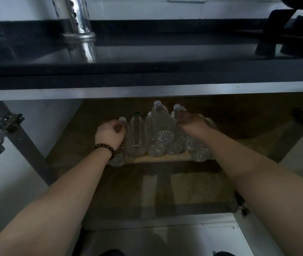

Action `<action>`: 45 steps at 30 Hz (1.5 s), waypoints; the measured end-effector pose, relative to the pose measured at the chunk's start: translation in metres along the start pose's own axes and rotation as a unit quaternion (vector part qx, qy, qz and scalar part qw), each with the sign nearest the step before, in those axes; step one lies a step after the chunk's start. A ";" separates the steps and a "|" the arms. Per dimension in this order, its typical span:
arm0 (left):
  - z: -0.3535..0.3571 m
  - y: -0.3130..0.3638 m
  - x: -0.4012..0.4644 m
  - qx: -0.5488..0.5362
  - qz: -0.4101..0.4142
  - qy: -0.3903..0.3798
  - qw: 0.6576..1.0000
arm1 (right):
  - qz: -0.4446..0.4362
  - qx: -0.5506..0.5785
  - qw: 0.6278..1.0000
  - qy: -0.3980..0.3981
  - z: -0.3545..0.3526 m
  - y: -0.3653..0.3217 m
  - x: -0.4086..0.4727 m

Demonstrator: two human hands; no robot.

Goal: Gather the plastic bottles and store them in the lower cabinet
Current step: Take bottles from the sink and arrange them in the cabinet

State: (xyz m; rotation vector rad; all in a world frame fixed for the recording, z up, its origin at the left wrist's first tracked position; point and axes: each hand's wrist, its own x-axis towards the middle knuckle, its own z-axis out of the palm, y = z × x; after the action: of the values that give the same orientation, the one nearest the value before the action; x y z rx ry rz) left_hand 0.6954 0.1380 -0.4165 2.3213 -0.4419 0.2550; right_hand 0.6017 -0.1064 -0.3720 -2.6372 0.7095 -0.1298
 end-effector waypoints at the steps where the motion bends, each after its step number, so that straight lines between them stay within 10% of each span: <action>1: -0.003 0.000 -0.007 -0.005 0.014 -0.022 1.000 | 0.006 0.028 1.000 -0.007 -0.001 0.001 -0.009; 6: -0.003 -0.017 -0.052 0.065 -0.006 -0.148 0.987 | -0.028 0.308 0.946 0.096 0.003 0.054 -0.059; 9: 0.005 -0.022 -0.065 0.046 -0.011 -0.145 0.988 | -0.017 0.207 0.965 0.162 0.005 0.101 -0.073; 13: 0.006 -0.019 -0.062 0.053 0.020 -0.102 0.993 | -0.043 0.027 0.998 0.037 0.021 0.140 -0.083; 32: 0.024 -0.005 -0.048 0.072 0.007 -0.138 0.988 | 0.048 -0.192 0.976 0.088 -0.010 0.204 -0.054; 37: 0.029 -0.006 -0.046 0.068 0.016 -0.141 0.988 | -0.048 0.102 0.994 0.004 -0.008 0.149 -0.081; 45: 0.044 0.010 -0.052 0.076 0.028 -0.117 0.990 | 0.014 0.126 0.979 0.163 0.031 0.119 -0.082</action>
State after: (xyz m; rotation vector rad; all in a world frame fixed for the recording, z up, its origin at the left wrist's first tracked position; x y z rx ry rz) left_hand 0.6458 0.1127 -0.4567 2.5023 -0.6241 0.0423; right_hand 0.4816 -0.1485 -0.4476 -2.3849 0.7767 -0.6136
